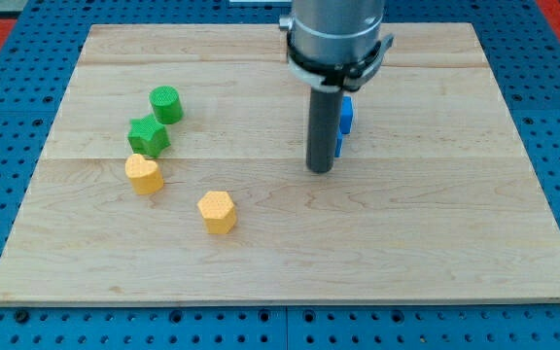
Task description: Slide the yellow heart to the left side of the yellow hexagon
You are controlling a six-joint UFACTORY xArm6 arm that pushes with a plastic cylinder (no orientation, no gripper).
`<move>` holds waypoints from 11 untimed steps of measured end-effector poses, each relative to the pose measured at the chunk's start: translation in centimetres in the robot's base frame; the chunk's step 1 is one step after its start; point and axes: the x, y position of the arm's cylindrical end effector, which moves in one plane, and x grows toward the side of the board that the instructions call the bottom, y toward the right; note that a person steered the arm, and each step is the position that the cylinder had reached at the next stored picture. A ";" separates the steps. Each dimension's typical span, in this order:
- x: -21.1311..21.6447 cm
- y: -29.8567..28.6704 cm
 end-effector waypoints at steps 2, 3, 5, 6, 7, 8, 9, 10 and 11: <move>4.5 -5.7; 2.0 -9.2; -1.9 -18.9; -2.0 -23.0; -2.0 -26.4; -1.5 -28.9; -0.2 -23.2; 2.5 -22.0; 5.2 -20.5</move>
